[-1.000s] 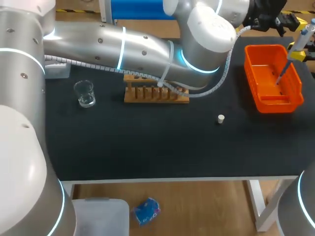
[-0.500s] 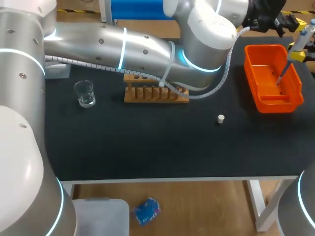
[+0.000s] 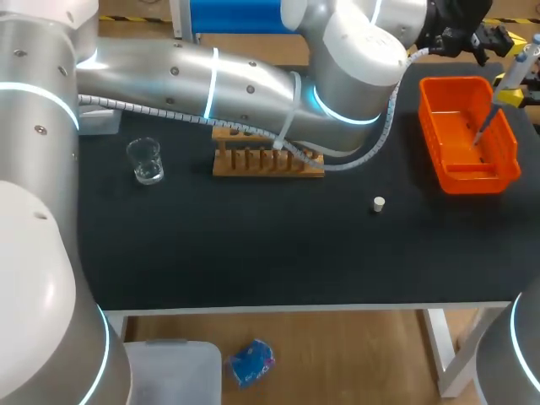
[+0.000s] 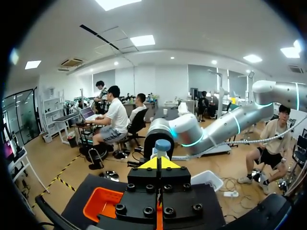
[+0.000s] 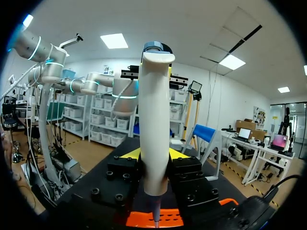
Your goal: Invert the test tube, pick up the pipette, mount the tip to pipette, aspirate from beaker and dispense into the tube, eject the tip, return the pipette, and cap with the stopper.
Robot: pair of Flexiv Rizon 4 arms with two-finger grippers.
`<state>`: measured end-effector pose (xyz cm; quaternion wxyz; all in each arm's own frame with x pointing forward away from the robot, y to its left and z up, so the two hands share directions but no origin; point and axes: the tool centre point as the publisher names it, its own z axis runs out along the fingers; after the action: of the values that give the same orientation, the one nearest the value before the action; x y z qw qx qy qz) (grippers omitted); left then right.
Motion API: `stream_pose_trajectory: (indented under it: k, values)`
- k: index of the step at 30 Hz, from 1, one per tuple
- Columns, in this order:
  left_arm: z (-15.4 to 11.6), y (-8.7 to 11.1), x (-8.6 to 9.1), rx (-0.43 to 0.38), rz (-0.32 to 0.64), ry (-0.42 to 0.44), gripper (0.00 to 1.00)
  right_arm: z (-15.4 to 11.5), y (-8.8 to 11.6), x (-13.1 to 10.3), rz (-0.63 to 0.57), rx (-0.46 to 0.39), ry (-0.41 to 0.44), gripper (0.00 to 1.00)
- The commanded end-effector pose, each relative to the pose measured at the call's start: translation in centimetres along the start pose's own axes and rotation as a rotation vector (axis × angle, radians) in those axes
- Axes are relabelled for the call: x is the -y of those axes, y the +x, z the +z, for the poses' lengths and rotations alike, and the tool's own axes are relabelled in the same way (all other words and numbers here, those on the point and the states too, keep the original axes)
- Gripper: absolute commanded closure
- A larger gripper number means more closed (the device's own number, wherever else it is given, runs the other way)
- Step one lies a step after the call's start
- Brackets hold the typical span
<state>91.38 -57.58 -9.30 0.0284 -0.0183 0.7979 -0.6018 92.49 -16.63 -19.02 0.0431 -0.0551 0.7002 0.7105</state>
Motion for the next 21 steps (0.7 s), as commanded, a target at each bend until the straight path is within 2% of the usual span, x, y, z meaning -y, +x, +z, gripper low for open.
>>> stream_pose_trajectory:
  k: [1,21]
  values:
    - [0.6,0.0,-0.7,-0.001,-0.002,-0.002,1.0,0.0,-0.1,-0.4,-0.001,-0.002,0.001,1.0]
    - [0.8,0.0,-2.1,-0.005,-0.023,-0.041,1.0,0.0,-0.1,-0.4,-0.001,-0.002,0.001,1.0]
